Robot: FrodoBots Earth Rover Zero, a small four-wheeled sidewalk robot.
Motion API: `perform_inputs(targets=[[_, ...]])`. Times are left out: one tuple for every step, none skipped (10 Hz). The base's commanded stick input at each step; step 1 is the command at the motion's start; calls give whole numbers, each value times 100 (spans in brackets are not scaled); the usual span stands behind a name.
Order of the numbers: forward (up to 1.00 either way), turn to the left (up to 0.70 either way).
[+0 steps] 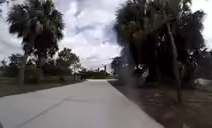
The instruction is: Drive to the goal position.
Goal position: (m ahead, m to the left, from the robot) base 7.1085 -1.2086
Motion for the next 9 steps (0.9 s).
perform_inputs(targets=[[59, 1], [59, 1], [59, 1], [59, 1], [59, 1], [59, 1], [59, 1], [59, 1], [59, 1]])
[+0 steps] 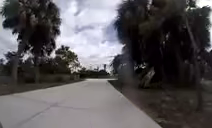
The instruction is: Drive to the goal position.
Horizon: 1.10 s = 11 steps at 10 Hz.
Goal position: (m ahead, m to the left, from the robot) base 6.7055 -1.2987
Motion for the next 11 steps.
perform_inputs(targets=[[59, 1], [59, 12], [59, 14], [59, 15], [59, 15], [59, 15], [59, 14], [59, 8], [59, 5], [59, 5], [59, 4]])
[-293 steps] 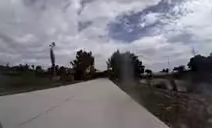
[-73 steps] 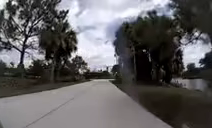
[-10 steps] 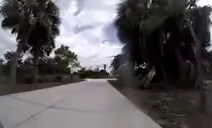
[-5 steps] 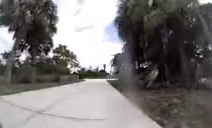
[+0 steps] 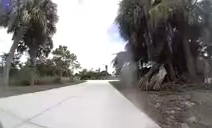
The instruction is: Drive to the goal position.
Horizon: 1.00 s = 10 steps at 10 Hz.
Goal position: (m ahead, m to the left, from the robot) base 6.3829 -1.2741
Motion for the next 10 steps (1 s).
perform_inputs(targets=[[59, 4], [59, 4], [59, 4], [59, 2], [59, 1], [59, 1], [59, 1], [59, 1], [59, 1], [59, 1]])
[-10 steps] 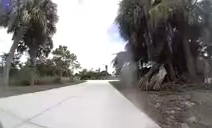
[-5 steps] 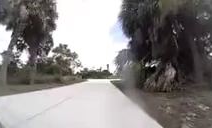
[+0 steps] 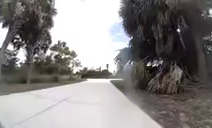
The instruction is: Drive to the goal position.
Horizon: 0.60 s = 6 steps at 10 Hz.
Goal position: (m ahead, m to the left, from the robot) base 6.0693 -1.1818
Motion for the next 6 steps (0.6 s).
perform_inputs(targets=[[59, 1], [59, 1], [59, 1], [59, 1], [59, 1], [59, 1]])
